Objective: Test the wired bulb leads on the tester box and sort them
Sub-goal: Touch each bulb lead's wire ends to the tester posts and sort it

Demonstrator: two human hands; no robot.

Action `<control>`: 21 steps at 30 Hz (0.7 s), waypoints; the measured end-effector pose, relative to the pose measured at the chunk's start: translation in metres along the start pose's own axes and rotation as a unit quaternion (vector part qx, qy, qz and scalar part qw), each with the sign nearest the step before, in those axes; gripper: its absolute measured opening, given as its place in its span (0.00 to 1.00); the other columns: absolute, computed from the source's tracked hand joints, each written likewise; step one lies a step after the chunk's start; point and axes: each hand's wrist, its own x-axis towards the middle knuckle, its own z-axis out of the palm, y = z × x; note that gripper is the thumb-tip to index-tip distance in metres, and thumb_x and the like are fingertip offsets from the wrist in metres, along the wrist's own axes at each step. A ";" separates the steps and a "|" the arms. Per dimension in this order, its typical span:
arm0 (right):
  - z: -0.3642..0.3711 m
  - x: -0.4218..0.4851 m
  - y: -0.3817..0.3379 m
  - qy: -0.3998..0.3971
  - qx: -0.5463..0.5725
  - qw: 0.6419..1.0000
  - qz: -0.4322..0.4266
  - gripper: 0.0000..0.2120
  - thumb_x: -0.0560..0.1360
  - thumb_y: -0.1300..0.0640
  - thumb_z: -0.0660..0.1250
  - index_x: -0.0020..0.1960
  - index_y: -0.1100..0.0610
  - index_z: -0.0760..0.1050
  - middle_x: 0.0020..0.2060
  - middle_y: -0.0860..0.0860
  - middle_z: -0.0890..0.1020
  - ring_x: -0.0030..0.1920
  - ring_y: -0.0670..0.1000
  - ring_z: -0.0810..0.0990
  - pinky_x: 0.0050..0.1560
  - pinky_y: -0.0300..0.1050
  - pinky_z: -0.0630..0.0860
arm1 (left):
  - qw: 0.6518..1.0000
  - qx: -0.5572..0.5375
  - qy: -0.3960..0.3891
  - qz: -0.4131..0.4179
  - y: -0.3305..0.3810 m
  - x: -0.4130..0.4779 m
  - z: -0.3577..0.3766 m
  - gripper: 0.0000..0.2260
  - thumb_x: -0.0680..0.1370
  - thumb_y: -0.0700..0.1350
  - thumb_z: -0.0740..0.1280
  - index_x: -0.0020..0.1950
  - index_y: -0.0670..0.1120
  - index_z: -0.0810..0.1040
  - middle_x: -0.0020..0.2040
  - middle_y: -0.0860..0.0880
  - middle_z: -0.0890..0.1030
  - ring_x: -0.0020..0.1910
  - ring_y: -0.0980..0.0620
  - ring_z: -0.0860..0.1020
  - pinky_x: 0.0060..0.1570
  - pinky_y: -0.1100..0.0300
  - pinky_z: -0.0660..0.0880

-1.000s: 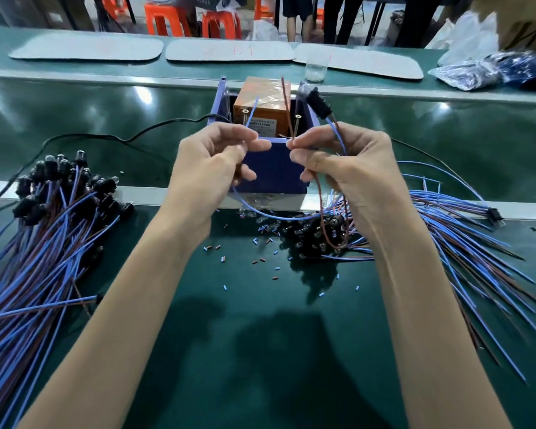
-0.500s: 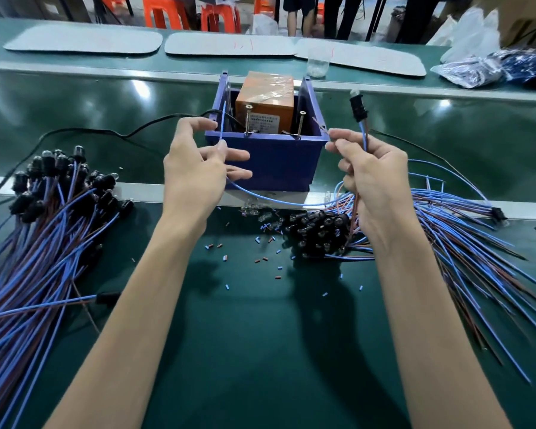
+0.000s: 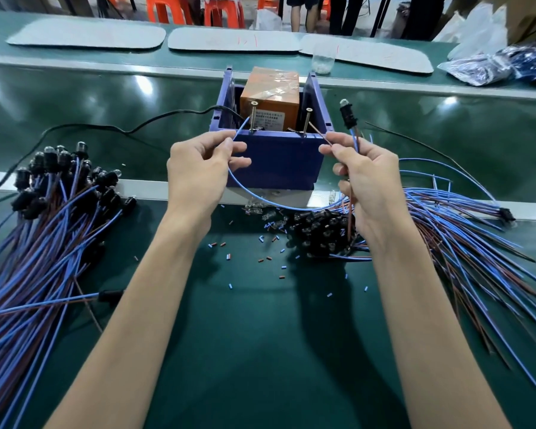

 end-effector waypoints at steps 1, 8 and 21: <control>0.000 0.000 0.000 -0.002 -0.001 1.000 0.000 0.10 0.77 0.66 0.62 0.45 0.55 0.80 0.37 0.47 0.83 0.30 0.44 0.64 0.23 0.31 0.61 | 1.000 -0.006 -0.006 -0.003 0.000 0.000 0.001 0.08 0.80 0.38 0.63 0.49 0.48 0.80 0.41 0.54 0.84 0.36 0.57 0.83 0.50 0.61 0.79; 0.000 0.001 0.001 -0.017 -0.002 1.000 0.001 0.12 0.78 0.66 0.62 0.43 0.54 0.80 0.38 0.48 0.83 0.31 0.44 0.64 0.23 0.31 0.60 | 1.000 -0.015 -0.023 -0.014 0.000 -0.003 0.004 0.10 0.80 0.36 0.61 0.51 0.48 0.79 0.42 0.55 0.84 0.37 0.58 0.83 0.53 0.60 0.78; 0.000 0.001 0.003 -0.028 0.021 0.999 0.011 0.12 0.78 0.66 0.61 0.44 0.54 0.80 0.36 0.47 0.83 0.29 0.43 0.64 0.22 0.30 0.59 | 0.999 -0.044 -0.018 -0.026 -0.001 0.000 0.001 0.11 0.81 0.34 0.59 0.50 0.46 0.79 0.42 0.52 0.83 0.34 0.58 0.82 0.42 0.67 0.77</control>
